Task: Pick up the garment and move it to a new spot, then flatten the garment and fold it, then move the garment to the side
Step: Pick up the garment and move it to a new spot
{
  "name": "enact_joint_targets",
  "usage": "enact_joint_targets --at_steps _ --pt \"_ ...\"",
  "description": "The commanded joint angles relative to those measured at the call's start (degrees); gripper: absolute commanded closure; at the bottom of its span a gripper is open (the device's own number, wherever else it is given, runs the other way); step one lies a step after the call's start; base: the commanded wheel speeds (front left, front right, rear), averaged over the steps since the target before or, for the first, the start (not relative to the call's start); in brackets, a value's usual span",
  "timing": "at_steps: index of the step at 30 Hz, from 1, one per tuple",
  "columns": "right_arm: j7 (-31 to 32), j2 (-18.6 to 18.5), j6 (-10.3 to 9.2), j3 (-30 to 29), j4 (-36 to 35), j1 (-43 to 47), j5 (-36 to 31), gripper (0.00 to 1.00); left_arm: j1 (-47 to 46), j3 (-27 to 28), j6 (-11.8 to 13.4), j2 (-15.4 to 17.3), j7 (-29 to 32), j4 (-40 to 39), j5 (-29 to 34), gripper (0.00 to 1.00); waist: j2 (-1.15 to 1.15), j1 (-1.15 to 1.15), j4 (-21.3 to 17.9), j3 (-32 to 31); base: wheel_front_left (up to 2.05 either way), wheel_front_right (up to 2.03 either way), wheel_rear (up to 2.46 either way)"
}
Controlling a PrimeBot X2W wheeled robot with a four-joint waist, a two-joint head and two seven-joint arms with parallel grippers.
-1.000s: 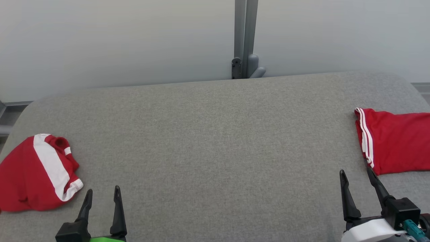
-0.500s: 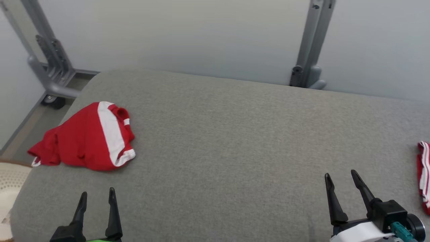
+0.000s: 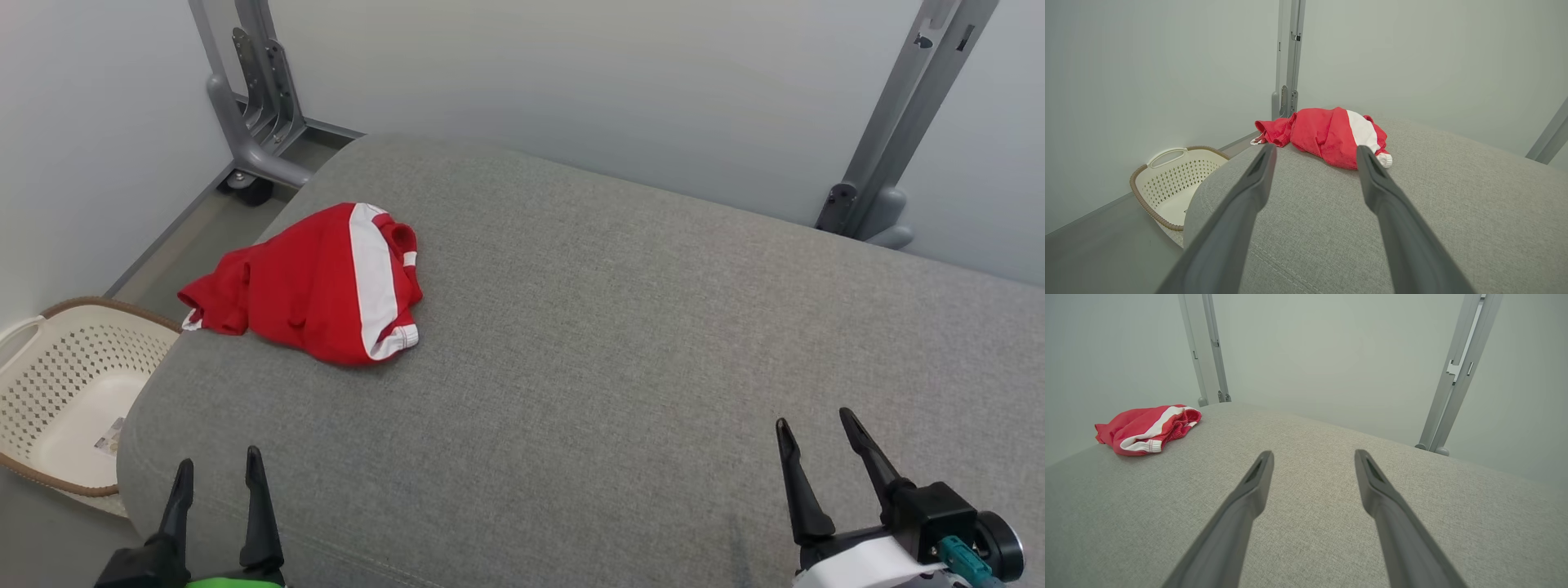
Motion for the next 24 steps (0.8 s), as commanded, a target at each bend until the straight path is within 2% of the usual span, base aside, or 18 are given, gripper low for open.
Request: enact_joint_targets --at_steps 1,7,10,12,18,24 --pt "-0.16 -0.41 -0.07 -0.38 -0.74 -1.22 -0.74 0.00 -1.79 -0.16 0.15 0.08 0.05 -0.45 -1.26 0.00 0.00 0.00 -1.90 4.13 0.00 0.00 0.00" --pt "-0.17 -3.83 -0.07 -1.01 -3.31 -6.70 -2.40 0.00 -10.13 -1.46 -0.81 0.05 0.05 1.93 -5.88 0.00 0.00 0.00 -4.88 16.36 0.00 0.00 0.00" --pt "-0.17 -5.86 -0.07 -1.33 -4.08 -9.59 -2.55 0.00 -15.80 -2.23 -1.95 0.02 0.06 7.95 -7.89 0.00 0.00 0.00 -6.53 21.69 0.00 0.00 0.00" --pt "-0.17 -6.75 -0.07 -1.55 -4.46 -11.36 -2.67 0.00 -21.19 -2.62 -2.54 1.12 0.08 12.27 -7.41 0.00 0.00 0.00 -7.57 24.38 0.00 0.00 0.00" --pt "-0.16 -8.00 -0.07 -0.15 -4.52 -14.90 -2.95 0.00 -35.78 -4.98 -4.01 4.76 5.68 26.88 -8.04 0.00 0.00 0.00 -10.92 28.69 0.00 0.00 0.00" --pt "-0.16 -7.51 -0.07 1.24 -5.11 -16.44 -2.31 0.00 -45.23 -5.64 -3.27 7.83 10.57 41.66 -7.11 0.00 0.00 0.00 -14.18 30.11 0.00 0.00 0.00"
